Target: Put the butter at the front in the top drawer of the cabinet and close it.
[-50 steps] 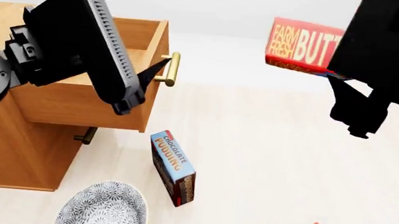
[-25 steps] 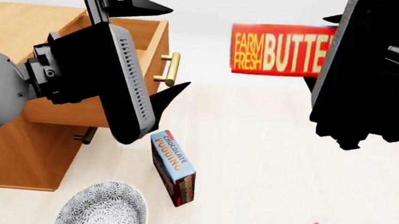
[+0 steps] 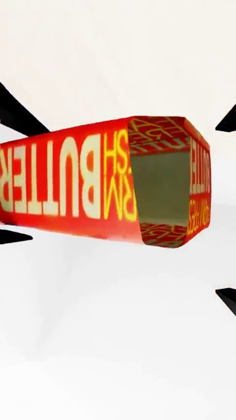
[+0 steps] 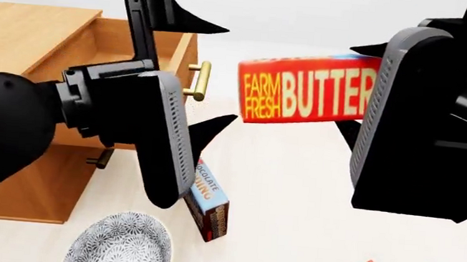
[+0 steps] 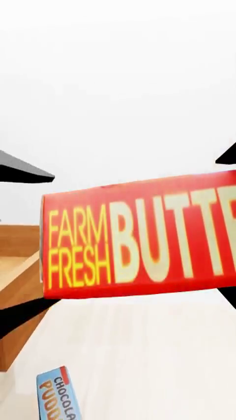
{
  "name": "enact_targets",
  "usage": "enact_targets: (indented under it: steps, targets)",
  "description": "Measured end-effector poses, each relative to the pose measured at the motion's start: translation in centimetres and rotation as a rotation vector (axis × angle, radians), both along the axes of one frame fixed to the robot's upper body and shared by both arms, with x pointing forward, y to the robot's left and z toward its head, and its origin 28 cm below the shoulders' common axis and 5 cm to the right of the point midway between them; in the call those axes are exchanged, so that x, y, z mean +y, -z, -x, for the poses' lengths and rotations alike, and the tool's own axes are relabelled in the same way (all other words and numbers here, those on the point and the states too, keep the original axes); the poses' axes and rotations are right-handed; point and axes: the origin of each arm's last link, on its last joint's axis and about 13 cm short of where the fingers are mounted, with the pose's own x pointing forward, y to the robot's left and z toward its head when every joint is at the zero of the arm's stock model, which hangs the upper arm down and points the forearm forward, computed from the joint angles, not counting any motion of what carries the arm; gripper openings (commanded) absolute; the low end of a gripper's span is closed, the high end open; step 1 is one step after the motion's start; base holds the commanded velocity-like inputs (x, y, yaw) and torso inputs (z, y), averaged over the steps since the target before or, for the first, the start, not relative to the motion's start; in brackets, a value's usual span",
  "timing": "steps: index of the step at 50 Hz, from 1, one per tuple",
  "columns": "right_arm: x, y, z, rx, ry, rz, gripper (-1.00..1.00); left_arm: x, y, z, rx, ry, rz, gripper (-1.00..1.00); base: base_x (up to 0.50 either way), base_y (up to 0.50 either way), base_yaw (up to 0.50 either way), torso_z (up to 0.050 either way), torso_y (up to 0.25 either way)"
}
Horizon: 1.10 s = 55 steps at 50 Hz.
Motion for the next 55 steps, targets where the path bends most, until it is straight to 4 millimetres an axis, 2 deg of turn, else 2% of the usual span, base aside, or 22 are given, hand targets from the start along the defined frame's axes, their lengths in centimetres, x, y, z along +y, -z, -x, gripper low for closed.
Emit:
enact_targets:
  steps: [17,40,41,55]
  targets:
    - [0.3,-0.1,0.2,0.002,-0.016,0.011,-1.0,-0.4,0.5,0.5,-0.022,0.03,-0.066,1.0,0.0,0.0,0.0,0.001,0.001]
    - [0.9,-0.1,0.0,0.002,-0.038,0.012,-1.0,-2.0,0.5,0.7,-0.034,0.084,-0.016,1.0,0.0,0.0,0.0,0.0,0.001]
    - [0.9,-0.1,0.0,0.002,-0.038,0.012,-1.0,-2.0,0.5,0.7,-0.033,0.085,-0.015,-1.0,0.0,0.0,0.0,0.0,0.01]
    - [0.9,0.2,0.0,0.031,-0.039,0.013,-1.0,-2.0,0.8,0.8,-0.012,0.08,0.0,-1.0,0.0,0.0,0.0,0.001,0.001]
